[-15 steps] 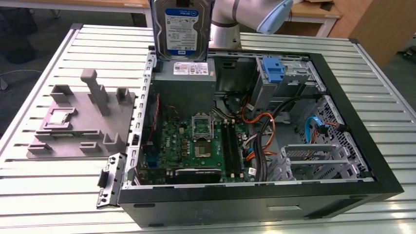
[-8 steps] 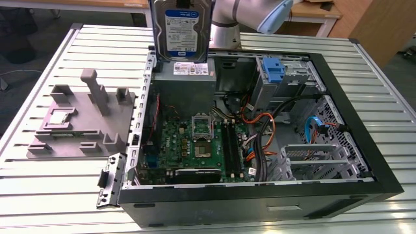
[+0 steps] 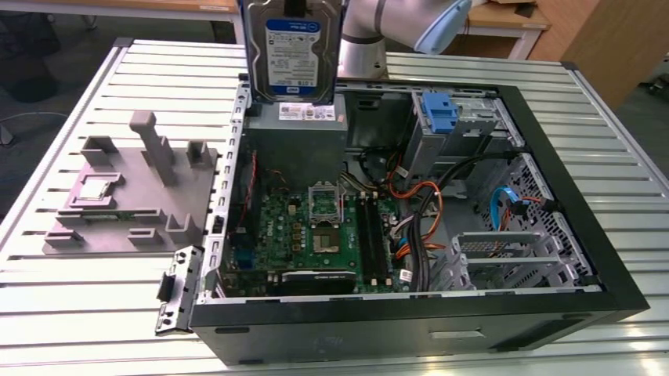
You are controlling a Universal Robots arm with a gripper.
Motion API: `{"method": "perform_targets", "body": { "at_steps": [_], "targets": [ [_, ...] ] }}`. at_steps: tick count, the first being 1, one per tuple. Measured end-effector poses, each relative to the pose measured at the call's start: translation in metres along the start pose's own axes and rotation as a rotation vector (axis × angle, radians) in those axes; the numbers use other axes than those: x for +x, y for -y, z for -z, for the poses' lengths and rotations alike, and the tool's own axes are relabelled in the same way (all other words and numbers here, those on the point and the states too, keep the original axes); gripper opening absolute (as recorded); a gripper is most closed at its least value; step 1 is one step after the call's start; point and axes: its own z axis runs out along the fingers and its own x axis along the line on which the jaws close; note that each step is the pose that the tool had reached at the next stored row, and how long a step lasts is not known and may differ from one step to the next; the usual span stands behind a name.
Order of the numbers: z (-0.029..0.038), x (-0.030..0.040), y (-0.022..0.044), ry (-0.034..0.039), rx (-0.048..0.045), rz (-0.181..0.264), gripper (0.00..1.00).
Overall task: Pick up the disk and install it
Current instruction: 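Pick up the disk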
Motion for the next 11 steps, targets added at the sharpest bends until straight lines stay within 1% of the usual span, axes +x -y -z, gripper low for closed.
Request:
{"method": "perform_targets", "body": {
  "at_steps": [6,11],
  "targets": [
    [0.0001,0.0064,0.0014,0.0001,-0.0001,0.000,0.35],
    [0.0003,0.0094,0.0064,0.0000,-0.0007,0.000,0.35]
  ]
}}
